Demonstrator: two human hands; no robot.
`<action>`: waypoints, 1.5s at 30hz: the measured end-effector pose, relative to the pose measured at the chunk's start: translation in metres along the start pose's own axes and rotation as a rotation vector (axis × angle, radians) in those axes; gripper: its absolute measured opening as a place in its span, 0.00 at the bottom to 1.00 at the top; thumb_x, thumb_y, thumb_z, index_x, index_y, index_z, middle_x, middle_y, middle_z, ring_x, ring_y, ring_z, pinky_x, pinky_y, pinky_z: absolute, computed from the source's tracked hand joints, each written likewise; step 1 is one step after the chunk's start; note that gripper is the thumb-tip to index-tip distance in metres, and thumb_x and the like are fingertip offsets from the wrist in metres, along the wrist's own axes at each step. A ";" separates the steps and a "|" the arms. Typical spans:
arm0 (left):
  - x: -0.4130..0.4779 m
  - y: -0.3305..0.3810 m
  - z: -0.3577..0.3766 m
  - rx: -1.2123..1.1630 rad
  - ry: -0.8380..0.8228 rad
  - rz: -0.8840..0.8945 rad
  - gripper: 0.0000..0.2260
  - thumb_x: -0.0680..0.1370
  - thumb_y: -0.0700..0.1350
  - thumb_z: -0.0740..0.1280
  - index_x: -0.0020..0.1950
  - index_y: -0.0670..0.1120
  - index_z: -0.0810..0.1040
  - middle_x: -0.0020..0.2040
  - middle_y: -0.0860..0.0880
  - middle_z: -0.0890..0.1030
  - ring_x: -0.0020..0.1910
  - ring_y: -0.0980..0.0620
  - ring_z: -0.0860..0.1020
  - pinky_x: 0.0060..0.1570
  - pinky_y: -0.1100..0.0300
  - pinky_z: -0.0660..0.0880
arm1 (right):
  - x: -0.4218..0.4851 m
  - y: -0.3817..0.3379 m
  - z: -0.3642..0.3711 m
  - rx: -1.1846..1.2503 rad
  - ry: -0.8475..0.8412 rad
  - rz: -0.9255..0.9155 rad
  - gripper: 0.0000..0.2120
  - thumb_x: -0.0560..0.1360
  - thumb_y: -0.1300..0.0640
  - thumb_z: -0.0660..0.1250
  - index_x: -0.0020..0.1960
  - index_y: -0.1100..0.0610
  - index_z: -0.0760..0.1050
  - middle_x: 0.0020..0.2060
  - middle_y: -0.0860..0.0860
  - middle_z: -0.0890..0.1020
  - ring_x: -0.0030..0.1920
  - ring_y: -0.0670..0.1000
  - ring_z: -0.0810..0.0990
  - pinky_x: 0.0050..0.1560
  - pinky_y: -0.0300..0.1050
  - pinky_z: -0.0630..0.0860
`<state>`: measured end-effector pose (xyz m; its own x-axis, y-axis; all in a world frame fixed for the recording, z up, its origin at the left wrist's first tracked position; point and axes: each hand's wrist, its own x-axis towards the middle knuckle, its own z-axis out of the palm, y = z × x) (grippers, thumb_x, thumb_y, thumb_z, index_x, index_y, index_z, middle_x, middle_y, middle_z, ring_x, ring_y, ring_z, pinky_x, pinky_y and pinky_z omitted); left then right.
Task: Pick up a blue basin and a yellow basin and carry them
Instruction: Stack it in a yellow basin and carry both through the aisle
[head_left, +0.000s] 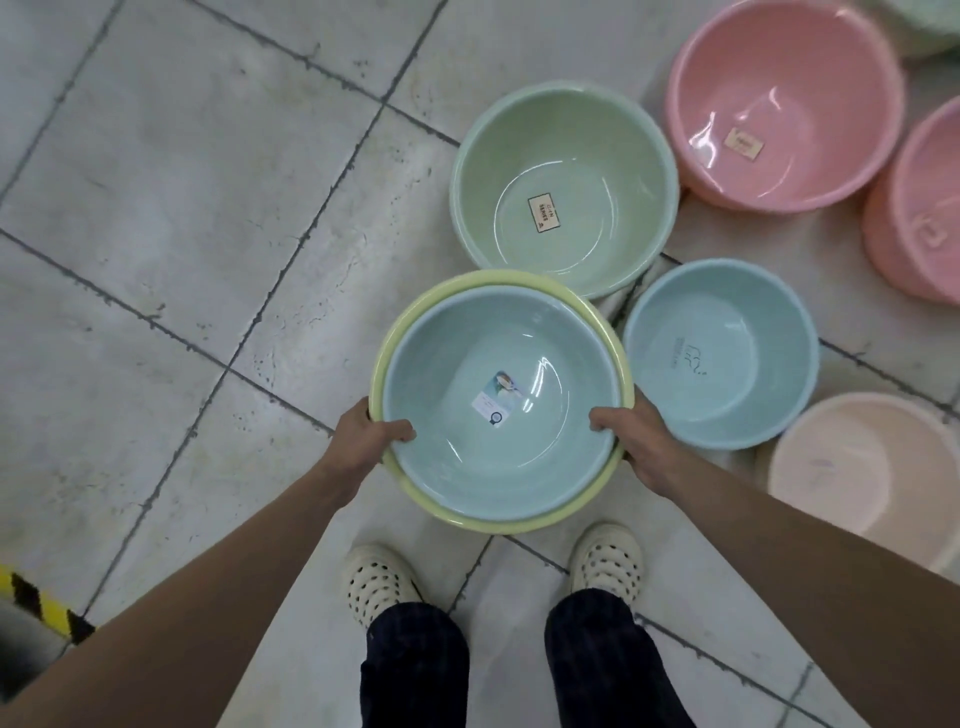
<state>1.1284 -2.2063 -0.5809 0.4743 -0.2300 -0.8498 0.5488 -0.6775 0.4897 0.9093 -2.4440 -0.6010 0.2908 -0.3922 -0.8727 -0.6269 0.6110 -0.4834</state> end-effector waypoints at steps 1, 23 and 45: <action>-0.009 0.012 0.008 0.020 -0.013 0.013 0.19 0.66 0.37 0.73 0.56 0.46 0.79 0.49 0.47 0.85 0.46 0.45 0.83 0.35 0.55 0.82 | -0.010 -0.004 -0.012 0.019 0.012 0.000 0.23 0.69 0.69 0.67 0.59 0.48 0.76 0.53 0.53 0.85 0.52 0.56 0.83 0.54 0.54 0.81; -0.060 0.151 0.251 0.301 -0.182 0.174 0.20 0.62 0.39 0.69 0.54 0.46 0.81 0.46 0.48 0.84 0.44 0.46 0.81 0.38 0.57 0.77 | -0.093 0.000 -0.220 0.486 0.344 0.073 0.25 0.65 0.66 0.66 0.60 0.51 0.76 0.52 0.55 0.84 0.47 0.57 0.82 0.38 0.45 0.76; 0.077 0.142 0.347 0.484 -0.222 0.238 0.17 0.60 0.42 0.68 0.49 0.45 0.82 0.45 0.45 0.82 0.42 0.45 0.79 0.39 0.52 0.78 | 0.042 0.061 -0.252 0.638 0.477 0.013 0.17 0.66 0.64 0.68 0.51 0.48 0.78 0.51 0.51 0.84 0.47 0.55 0.82 0.43 0.45 0.78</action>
<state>1.0039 -2.5630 -0.6449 0.3614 -0.5205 -0.7736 0.0434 -0.8194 0.5716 0.7013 -2.5965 -0.6503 -0.1447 -0.5460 -0.8252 -0.0514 0.8370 -0.5448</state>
